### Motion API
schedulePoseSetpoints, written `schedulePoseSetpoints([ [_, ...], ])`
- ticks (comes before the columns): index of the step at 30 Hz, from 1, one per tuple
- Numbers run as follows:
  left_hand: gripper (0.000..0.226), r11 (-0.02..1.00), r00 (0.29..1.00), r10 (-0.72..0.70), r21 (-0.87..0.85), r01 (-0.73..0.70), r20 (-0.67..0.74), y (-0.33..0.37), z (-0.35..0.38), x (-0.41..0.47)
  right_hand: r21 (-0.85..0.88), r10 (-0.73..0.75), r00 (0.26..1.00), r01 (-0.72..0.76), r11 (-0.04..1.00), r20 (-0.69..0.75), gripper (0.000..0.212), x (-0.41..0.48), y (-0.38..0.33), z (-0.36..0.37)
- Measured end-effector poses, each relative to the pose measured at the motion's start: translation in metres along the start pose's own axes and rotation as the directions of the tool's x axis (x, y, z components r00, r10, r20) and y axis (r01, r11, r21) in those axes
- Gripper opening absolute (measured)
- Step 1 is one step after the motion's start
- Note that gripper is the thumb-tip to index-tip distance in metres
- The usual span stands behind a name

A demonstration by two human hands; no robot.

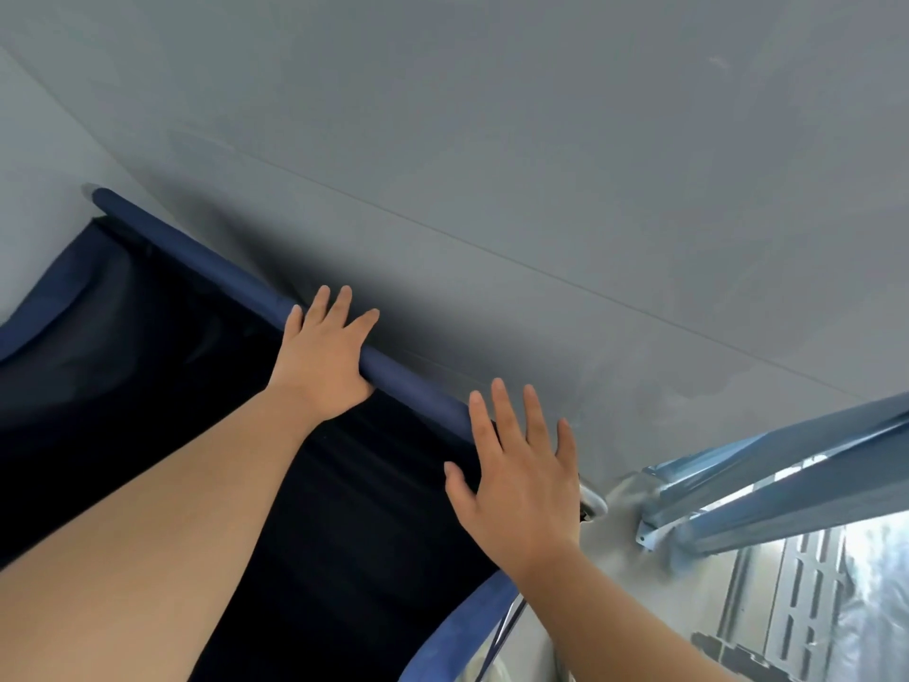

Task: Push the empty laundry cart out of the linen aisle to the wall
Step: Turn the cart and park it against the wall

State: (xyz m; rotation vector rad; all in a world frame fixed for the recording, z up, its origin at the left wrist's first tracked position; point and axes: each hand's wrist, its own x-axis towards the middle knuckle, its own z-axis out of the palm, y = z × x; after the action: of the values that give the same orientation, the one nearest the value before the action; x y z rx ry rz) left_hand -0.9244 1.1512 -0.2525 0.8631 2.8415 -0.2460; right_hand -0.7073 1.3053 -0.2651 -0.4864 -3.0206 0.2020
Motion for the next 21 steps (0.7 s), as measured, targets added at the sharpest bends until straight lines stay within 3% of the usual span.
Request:
schedulePoseSetpoints([
  [9, 0.085, 1.000, 1.000, -0.006, 0.009, 0.006, -0.025, 0.000, 0.000, 0.013, -0.017, -0.021, 0.998, 0.020, 1.000, -0.055, 0.072, 0.019, 0.008, 0.006],
  [21, 0.092, 0.999, 1.000, 0.005, -0.032, -0.005, -0.017, 0.005, -0.004, 0.025, -0.029, -0.018, 0.999, 0.018, 0.999, -0.026, 0.070, 0.033, 0.019, 0.002],
])
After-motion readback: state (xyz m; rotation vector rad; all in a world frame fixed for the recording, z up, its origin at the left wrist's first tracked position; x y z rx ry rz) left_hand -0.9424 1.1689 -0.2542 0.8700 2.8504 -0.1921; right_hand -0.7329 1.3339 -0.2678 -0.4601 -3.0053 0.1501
